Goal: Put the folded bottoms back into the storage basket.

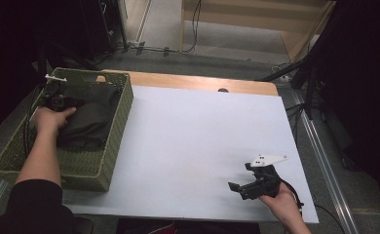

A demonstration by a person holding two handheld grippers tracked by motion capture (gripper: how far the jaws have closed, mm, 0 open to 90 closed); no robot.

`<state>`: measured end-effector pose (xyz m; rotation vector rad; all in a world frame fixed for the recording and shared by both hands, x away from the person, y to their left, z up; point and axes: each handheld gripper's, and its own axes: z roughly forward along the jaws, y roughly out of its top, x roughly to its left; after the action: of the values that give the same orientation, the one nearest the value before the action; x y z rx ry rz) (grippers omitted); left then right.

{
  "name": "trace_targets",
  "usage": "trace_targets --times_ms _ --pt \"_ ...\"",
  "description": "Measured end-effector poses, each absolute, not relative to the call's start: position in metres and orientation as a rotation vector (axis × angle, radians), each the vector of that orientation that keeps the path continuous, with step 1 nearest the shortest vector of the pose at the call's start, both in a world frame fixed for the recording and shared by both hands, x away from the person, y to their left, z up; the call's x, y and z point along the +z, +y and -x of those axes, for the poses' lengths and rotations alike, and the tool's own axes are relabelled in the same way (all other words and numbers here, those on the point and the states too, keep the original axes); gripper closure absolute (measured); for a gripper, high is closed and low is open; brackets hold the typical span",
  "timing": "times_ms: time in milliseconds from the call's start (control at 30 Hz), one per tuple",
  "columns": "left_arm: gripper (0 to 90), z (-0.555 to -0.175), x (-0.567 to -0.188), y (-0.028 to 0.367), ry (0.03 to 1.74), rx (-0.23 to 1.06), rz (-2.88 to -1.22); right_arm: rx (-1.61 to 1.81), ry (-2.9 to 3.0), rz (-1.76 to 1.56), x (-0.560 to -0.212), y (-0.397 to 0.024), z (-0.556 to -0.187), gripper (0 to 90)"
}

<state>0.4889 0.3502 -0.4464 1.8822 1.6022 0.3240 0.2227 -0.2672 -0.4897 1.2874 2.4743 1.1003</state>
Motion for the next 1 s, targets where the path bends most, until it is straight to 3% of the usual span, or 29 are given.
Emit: trace_targets --times_ms 467,700,800,867,933,1000 --pt "87.2 -0.488 -0.443 0.335 1.594 0.304 -1.959 1.097 2.484 -1.293 -0.491 -0.266 -0.224 0.0" --pt "89.2 -0.491 -0.446 0.339 1.629 0.286 -1.901 1.095 2.501 -1.273 -0.492 -0.263 -0.224 0.0" --pt "77.8 -0.489 -0.440 0.338 1.623 0.231 -1.885 1.112 2.500 -1.276 -0.491 -0.263 -0.224 0.0" --pt "75.4 -0.488 -0.435 0.337 1.609 0.226 -1.900 1.135 2.497 -1.291 -0.491 -0.264 -0.225 0.0" --pt "62.9 -0.487 -0.432 0.337 1.600 0.180 -1.875 1.136 2.497 -1.296 -0.491 -0.263 -0.225 0.0" --pt "56.1 -0.486 -0.429 0.334 1.586 0.137 -1.878 1.134 2.498 -1.295 -0.491 -0.263 -0.225 0.0"
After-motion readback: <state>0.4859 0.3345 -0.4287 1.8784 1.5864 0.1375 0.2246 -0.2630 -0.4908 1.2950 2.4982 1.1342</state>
